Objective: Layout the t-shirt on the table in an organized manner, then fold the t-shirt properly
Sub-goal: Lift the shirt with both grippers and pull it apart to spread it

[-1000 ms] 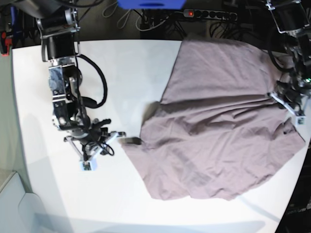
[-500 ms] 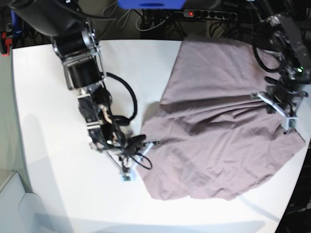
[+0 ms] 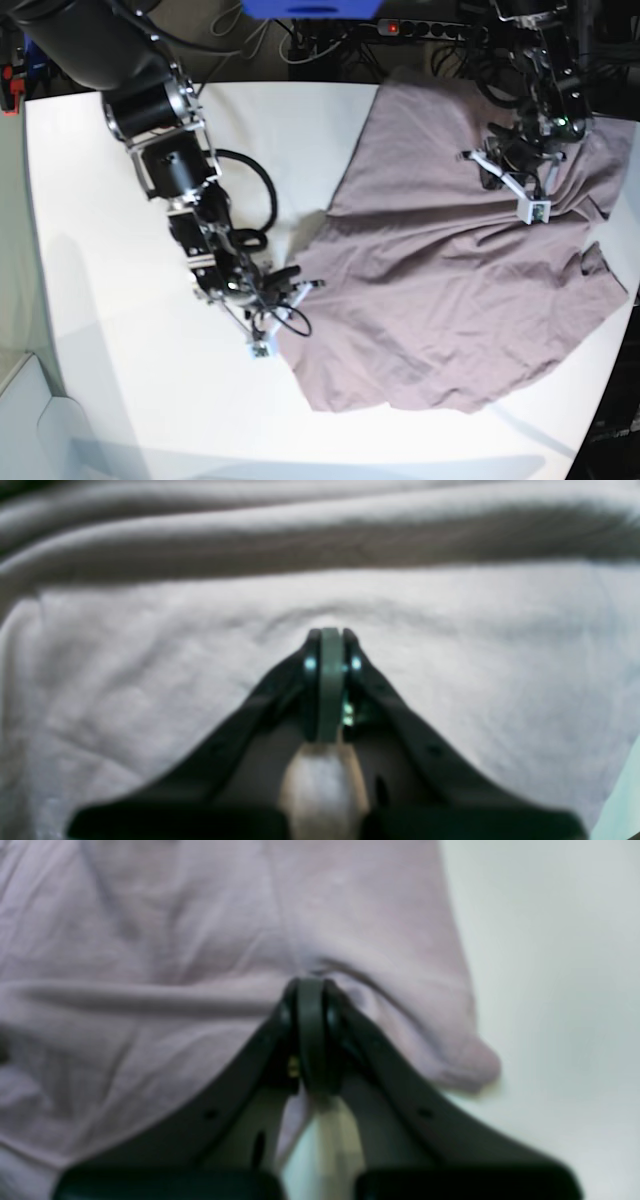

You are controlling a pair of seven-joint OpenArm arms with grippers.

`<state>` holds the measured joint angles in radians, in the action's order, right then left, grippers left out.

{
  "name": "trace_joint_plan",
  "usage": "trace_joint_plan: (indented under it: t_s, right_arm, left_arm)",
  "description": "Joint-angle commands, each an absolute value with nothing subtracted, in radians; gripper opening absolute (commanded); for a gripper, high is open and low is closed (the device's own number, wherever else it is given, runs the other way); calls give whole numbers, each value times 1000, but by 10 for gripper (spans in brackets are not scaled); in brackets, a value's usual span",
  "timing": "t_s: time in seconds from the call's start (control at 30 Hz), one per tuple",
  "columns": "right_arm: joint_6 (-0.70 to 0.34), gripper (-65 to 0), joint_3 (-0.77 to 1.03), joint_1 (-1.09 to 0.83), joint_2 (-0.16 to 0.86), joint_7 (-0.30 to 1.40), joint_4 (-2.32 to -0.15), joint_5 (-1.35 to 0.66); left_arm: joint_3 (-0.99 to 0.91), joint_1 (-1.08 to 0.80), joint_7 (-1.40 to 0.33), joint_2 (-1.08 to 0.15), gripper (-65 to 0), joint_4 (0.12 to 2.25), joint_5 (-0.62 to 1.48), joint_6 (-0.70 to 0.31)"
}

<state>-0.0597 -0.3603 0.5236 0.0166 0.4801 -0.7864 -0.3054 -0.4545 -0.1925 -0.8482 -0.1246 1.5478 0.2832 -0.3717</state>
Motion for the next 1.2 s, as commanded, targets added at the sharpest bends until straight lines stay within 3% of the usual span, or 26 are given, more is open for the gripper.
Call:
trace_joint_plan:
  t_s: [0.0, 0.17, 0.37, 0.73, 1.0, 1.17]
  right_arm:
    - [-50, -650, -357, 518, 44, 519, -792, -291]
    - [-50, -650, -355, 404, 117, 526, -909, -291]
    - [-65, -650, -355, 165, 196, 653, -1302, -291]
    - [-101, -650, -357, -166, 199, 863, -1836, -291]
    - [-101, -650, -348, -156, 245, 905, -2002, -291]
    - [-101, -650, -302, -61, 245, 908, -1956, -291]
  left_arm:
    - [-455, -189, -862, -153, -650, 1531, 257, -363]
    - [-460, -110, -846, -208, -650, 1425, 255, -363]
    - [-458, 28, -845, -231, -650, 1345, 254, -363]
    - [-455, 325, -785, -271, -650, 1175, 189, -363]
    - [-458, 344, -909, -325, -650, 1291, 257, -363]
    - [-460, 176, -1030, -272, -650, 1457, 378, -361]
